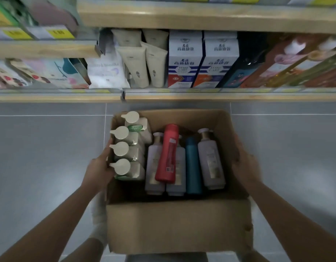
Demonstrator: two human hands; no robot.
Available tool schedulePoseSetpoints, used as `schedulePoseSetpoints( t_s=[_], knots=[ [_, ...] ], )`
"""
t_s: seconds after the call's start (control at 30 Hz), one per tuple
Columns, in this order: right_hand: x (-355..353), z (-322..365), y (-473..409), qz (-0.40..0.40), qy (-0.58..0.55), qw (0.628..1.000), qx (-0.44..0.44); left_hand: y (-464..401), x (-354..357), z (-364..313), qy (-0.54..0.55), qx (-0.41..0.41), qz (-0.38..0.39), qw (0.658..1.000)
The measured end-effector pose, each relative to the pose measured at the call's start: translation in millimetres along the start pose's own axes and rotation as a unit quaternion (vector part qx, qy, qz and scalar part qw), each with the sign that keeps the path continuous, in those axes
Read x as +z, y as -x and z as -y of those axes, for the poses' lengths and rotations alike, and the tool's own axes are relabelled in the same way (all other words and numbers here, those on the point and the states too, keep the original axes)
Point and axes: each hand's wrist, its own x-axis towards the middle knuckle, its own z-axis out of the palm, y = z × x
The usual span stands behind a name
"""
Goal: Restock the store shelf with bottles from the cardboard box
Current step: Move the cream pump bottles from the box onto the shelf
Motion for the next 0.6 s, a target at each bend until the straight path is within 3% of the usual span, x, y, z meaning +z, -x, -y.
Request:
schedulePoseSetpoints(
  t_s=[0.3,0.4,0.53,0.6],
  knots=[
    [54,17,-54,-0.064,-0.024,0.998,0.005,-65,9,16,-0.001,0.014,-0.060,0.998],
    [47,19,-60,-0.041,-0.019,0.999,0.001,-72,-8,13,-0.003,0.030,0.002,1.000],
    [26,28,-62,-0.014,0.017,1.000,-0.007,-84,-58,3,0.069,-0.037,0.130,0.988],
    [11,42,-65,-0.022,0.010,0.999,-0.040,-104,-88,-14,0.045,-0.025,0.110,0.993]
  ],
)
